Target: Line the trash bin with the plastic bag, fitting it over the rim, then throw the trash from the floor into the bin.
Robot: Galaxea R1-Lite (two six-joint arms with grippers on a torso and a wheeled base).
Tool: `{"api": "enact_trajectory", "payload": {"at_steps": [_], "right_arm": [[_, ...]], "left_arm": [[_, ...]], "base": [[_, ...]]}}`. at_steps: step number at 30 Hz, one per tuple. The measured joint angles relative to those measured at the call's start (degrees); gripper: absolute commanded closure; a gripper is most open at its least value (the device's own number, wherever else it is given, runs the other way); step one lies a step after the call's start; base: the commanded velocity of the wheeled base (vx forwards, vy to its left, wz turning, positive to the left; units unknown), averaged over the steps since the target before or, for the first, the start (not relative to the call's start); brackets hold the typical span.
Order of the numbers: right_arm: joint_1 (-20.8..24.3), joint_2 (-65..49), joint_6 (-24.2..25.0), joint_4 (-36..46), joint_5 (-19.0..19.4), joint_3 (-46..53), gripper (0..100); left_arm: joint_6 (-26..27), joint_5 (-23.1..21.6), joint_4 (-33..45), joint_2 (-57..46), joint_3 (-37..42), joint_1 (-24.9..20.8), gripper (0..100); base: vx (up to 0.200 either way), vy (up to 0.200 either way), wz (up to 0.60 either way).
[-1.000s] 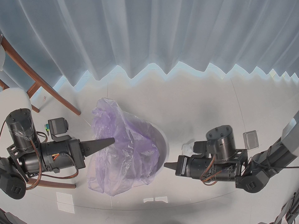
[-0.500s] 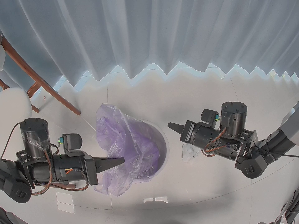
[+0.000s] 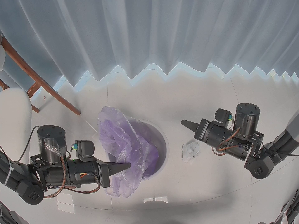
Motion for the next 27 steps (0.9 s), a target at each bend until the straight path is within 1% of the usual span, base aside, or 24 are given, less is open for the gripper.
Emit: {"api": "enact_trajectory", "payload": {"at_steps": [3,8,16,21,24,27], "right_arm": [[0.2,2.9,0.0,-2.2,0.8,-2.6,100],[2.4,9.3,-0.1,-3.7,2.6,-9.1,100],[8.9,19.3,-0.1,-4.1,3.9,-19.1,100],[13.4,22.9,-0.1,-3.9,4.4,-20.2,100],[15.5,24.0,-0.1,-3.8,4.5,-18.0,100],[16.7,24.4,-0.2,-3.8,4.5,-15.1,100]], "left_arm": [[0.1,0.0,-0.2,0.3,0.7,-0.7,100],[0.1,0.0,-0.4,0.0,1.7,-1.9,100],[0.2,-0.2,-0.4,-1.2,3.0,-3.8,100],[0.2,-0.2,-0.5,-1.5,3.3,-4.5,100],[0.2,-0.2,-0.5,-1.6,3.4,-4.6,100],[0.2,-0.1,-0.5,-1.7,3.4,-4.5,100]], "base": [[0.000,0.000,0.00],[0.000,0.000,0.00],[0.000,0.000,0.00],[0.000,0.000,0.00],[0.000,0.000,0.00],[0.000,0.000,0.00]]}}
